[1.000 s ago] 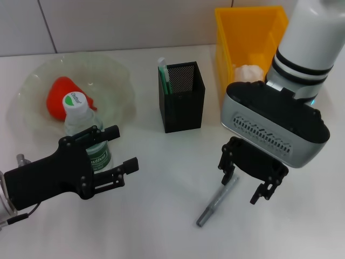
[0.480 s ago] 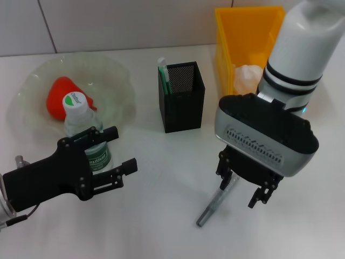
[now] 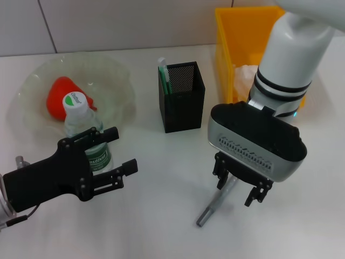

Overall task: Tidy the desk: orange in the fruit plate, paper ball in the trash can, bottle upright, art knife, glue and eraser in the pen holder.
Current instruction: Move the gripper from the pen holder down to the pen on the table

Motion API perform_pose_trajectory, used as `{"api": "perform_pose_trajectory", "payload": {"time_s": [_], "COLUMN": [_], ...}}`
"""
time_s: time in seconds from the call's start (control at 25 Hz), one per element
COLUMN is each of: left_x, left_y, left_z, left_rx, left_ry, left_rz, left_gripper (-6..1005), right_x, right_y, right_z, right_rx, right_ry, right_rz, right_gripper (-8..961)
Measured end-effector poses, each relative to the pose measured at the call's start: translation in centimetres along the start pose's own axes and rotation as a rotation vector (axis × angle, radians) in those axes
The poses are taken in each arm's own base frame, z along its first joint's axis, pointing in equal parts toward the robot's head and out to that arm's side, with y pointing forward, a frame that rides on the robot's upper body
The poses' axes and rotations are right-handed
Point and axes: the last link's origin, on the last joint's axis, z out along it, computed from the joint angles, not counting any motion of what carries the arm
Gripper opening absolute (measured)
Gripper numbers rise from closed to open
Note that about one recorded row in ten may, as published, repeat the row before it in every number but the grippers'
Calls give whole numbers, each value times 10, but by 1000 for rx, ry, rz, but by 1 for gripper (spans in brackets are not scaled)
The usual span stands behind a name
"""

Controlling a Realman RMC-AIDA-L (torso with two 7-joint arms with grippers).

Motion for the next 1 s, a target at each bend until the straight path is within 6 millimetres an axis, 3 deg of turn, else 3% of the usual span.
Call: {"api": "perform_pose_trajectory", "payload": {"time_s": [1.0], "left_x": [1], "left_y": [0], "left_z": [-1], "left_rx": [-5], "left_ry": [-3], "left_rz": [5], "left_gripper": [813], "right_x": [2], "right_y": [-7], "right_z": [6], "right_rx": [25], "right_ry": [20], "right_rz": [3], "right_gripper": [488]}}
